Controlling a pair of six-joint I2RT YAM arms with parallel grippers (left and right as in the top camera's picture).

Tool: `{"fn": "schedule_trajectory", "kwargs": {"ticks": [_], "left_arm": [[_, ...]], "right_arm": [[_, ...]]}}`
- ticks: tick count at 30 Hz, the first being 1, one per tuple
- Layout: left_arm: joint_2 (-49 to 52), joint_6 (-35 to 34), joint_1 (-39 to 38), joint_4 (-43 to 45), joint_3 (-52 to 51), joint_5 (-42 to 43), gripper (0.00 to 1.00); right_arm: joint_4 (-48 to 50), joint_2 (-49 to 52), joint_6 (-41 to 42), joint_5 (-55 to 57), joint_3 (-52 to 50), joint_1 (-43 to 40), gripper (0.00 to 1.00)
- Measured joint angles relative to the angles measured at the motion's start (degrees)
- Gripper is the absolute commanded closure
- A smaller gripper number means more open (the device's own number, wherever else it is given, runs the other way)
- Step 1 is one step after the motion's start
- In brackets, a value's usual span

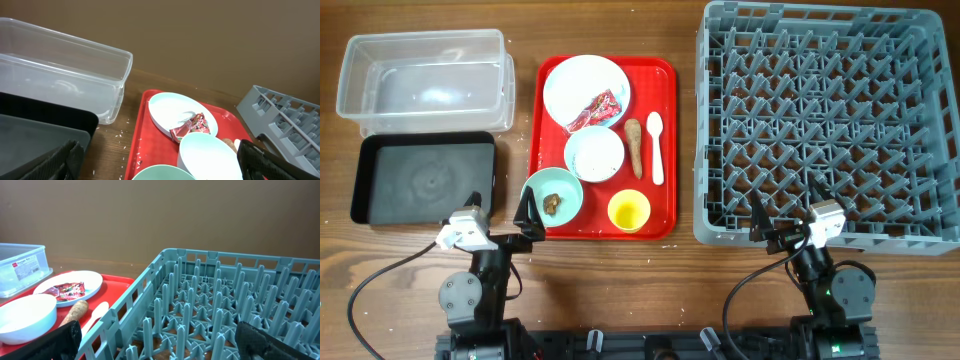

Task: Sort waste into correct bins and load items into the dishwasher rack
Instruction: 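Move the left gripper toward the white plate on the red tray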

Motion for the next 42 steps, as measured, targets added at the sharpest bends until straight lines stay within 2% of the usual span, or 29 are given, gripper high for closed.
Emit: {"fn": "schedule_trajectory", "kwargs": {"ticks": [42], "left_arm": [[0.0,0.0,0.0,0.0,0.0,-0.39,0.0]], "right_arm": [[1.33,0.0,0.0,1.81,0.0,0.0,0.0]]}}
